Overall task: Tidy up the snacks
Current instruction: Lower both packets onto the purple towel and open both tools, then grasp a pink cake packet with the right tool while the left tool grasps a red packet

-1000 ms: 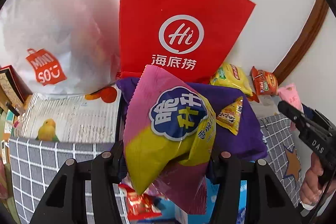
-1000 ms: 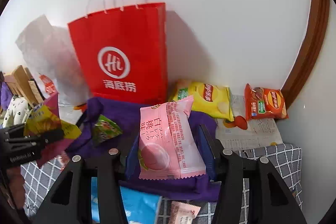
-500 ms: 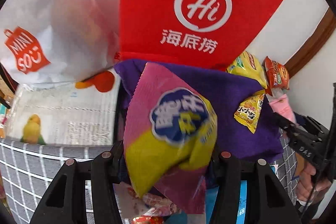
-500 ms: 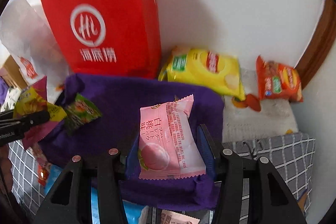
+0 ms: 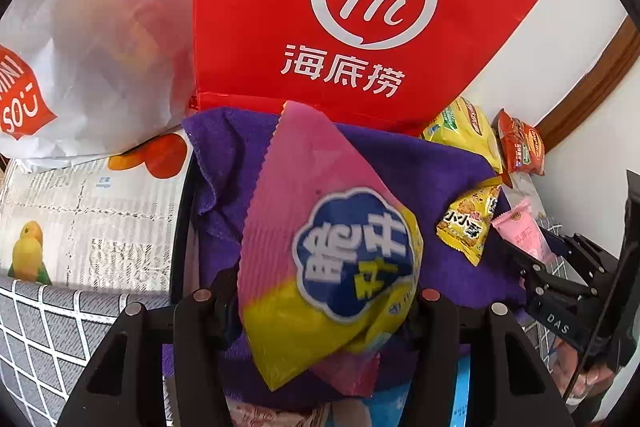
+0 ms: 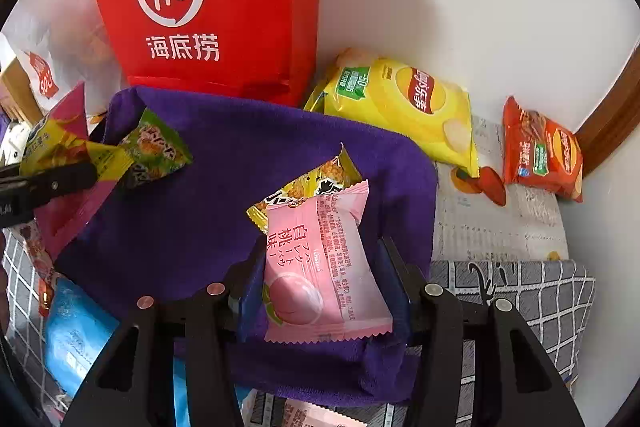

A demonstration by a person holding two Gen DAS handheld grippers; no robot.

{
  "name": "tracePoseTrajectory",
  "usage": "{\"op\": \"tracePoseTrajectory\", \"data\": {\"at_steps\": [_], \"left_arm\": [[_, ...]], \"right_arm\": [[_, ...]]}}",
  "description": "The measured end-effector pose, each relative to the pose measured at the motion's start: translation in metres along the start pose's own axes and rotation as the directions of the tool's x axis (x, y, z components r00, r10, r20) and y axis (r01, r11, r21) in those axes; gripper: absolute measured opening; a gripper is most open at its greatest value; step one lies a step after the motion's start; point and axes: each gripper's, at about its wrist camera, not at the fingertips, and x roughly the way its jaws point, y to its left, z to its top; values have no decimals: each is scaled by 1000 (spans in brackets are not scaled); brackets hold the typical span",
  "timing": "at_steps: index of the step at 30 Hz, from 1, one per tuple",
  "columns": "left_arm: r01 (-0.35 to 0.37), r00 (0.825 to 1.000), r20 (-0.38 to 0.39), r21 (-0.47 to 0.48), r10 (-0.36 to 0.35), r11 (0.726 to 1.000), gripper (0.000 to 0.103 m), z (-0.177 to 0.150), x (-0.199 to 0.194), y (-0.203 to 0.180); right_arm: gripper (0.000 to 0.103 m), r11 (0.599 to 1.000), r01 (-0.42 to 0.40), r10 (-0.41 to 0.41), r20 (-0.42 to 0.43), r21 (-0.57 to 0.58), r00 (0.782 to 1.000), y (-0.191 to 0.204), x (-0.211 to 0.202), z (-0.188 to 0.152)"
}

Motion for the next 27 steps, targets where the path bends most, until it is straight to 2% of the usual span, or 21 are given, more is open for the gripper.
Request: {"op": "tracePoseTrajectory", "data": {"at_steps": [8, 12, 13, 16, 20, 25, 27], "left_arm": [[36, 999, -31, 9, -36, 999, 58, 0, 13, -6], [22, 999, -43, 1, -22, 1000, 67, -4, 13, -5], [14, 999, -33, 1, -14, 1000, 68, -5, 11, -5], [-30, 1000, 0, 14, 30, 999, 70, -8, -3, -7], [-64, 997, 35, 26, 63, 998, 71, -13, -30, -4], [-74, 994, 81, 36, 71, 997, 71, -25, -64, 0], [-68, 994, 88, 27, 66, 997, 71, -34, -75, 4]], "right_arm": [[55, 999, -29, 29, -9, 29, 1000, -8, 8, -1], [65, 997, -72, 71, -13, -4, 997, -3, 2, 0], [69, 998, -68, 68, 5, -14, 998, -1, -3, 0], [69, 998, -49, 50, 53, -28, 997, 3, -18, 1], [69, 998, -61, 59, 104, 10, 993, -3, -44, 3], [69, 998, -49, 41, 169, 45, 985, -13, -75, -5], [64, 997, -45, 33, 174, 67, 984, -17, -83, -14]]}}
